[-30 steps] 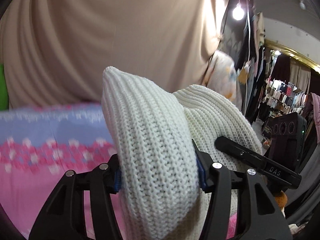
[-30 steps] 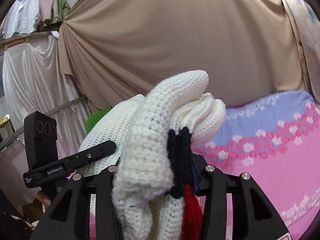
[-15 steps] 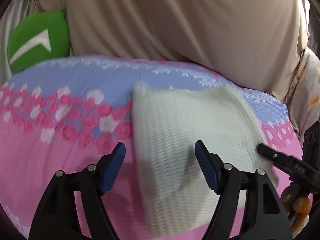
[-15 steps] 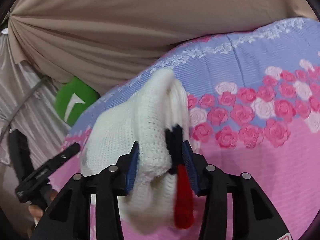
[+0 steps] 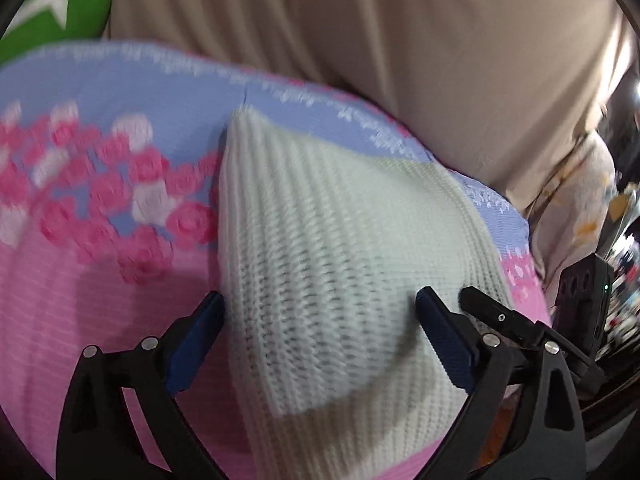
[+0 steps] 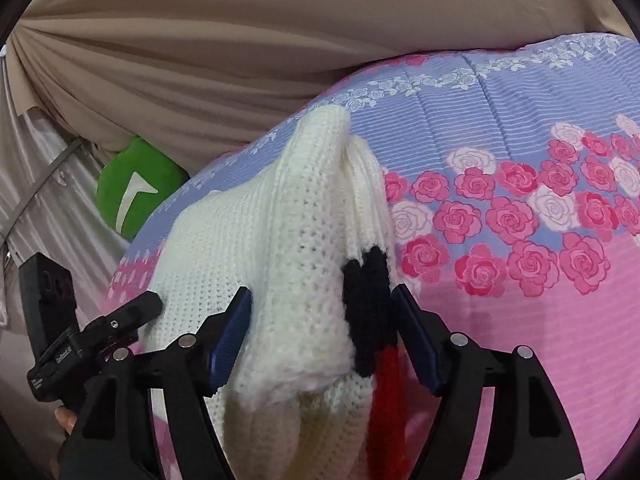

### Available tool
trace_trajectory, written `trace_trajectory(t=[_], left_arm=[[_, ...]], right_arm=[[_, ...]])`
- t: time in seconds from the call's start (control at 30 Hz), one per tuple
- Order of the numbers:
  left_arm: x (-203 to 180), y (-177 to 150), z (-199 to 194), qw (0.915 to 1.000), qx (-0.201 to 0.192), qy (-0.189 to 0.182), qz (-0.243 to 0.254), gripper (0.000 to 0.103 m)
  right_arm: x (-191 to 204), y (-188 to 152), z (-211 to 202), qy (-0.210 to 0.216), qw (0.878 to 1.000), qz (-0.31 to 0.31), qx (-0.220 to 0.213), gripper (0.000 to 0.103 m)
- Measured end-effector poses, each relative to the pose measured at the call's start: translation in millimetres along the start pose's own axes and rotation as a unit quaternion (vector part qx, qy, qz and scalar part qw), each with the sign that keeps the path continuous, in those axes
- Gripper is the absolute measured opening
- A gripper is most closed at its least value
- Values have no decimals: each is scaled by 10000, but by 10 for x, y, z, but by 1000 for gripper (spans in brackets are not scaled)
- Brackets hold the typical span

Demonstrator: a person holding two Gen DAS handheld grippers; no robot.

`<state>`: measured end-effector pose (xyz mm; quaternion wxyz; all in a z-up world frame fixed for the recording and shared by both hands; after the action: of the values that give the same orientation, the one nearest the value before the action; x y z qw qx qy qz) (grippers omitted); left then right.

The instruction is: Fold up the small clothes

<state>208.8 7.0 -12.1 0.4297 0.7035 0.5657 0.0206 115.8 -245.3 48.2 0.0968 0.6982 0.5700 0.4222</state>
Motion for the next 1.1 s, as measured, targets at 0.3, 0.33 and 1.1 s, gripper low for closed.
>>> trace_trajectory(t=[0.3, 0.33, 1.1], left_arm=[[-293, 206, -226, 9959, -659, -120, 601, 52], [-327, 249, -273, 9946, -784, -151, 659, 51], [-265, -374, -546, 9851, -701, 1360, 779, 58]], right_arm=[[221, 183, -228, 255, 9978, -312, -521, 34], [239, 203, -274, 296, 9973, -326, -587, 34], [224, -522, -419, -1093, 9873, -1145, -106, 24]])
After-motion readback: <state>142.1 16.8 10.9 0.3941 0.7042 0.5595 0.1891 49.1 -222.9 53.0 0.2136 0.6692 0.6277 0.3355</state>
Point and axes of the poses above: each gripper's, at about its wrist camera, not at the fingertips, and z roughly the way its jaws point, x to its left, y to its top, the point moved 5 cm from there along z, roughly the way its jaws point, and after that the axes turned 2 degrees about z, right-handed, at the moved point
